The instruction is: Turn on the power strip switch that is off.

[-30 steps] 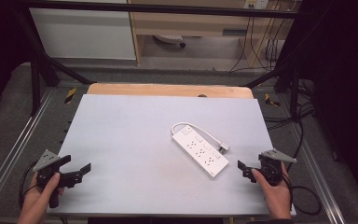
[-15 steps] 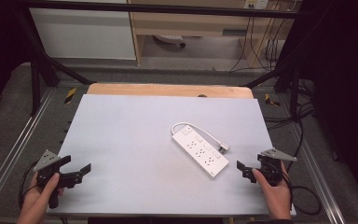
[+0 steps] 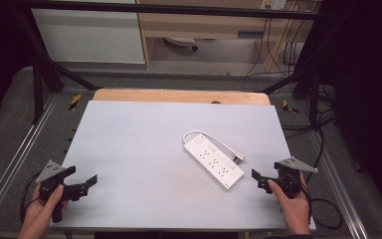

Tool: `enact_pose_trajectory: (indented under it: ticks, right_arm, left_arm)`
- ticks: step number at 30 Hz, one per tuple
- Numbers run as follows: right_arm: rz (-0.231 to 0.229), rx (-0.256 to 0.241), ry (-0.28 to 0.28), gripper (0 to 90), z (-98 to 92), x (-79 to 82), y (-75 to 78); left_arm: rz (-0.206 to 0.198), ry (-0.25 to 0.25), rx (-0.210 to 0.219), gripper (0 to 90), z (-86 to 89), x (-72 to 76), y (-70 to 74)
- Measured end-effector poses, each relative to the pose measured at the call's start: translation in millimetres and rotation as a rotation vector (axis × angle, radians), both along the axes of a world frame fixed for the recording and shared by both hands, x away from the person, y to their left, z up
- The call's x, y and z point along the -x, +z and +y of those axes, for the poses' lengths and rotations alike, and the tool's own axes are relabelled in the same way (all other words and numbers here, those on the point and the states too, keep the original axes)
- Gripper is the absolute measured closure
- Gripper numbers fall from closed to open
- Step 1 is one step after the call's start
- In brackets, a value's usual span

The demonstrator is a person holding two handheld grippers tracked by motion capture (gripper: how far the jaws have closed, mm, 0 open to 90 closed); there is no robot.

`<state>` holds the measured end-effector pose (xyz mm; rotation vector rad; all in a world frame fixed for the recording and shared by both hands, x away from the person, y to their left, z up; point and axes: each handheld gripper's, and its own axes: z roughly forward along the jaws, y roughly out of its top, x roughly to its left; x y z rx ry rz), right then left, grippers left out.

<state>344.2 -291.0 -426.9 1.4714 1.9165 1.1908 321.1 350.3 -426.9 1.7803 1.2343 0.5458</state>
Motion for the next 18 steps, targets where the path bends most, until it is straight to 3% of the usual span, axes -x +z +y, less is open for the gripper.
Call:
enact_pose_trajectory:
  ticks: [6, 18]
  right_arm:
    - [-0.036, -0.007, 0.007, 4.4, 3.1, 1.5, 8.5]
    - [-0.047, 0.011, 0.026, 4.2, 11.1, -0.4, 23.0]
  left_arm:
    - [0.001, 0.001, -0.001, 7.4, -0.1, 0.2, -0.1]
    - [0.002, -0.002, -0.005, 7.4, 0.2, -0.1, -0.4]
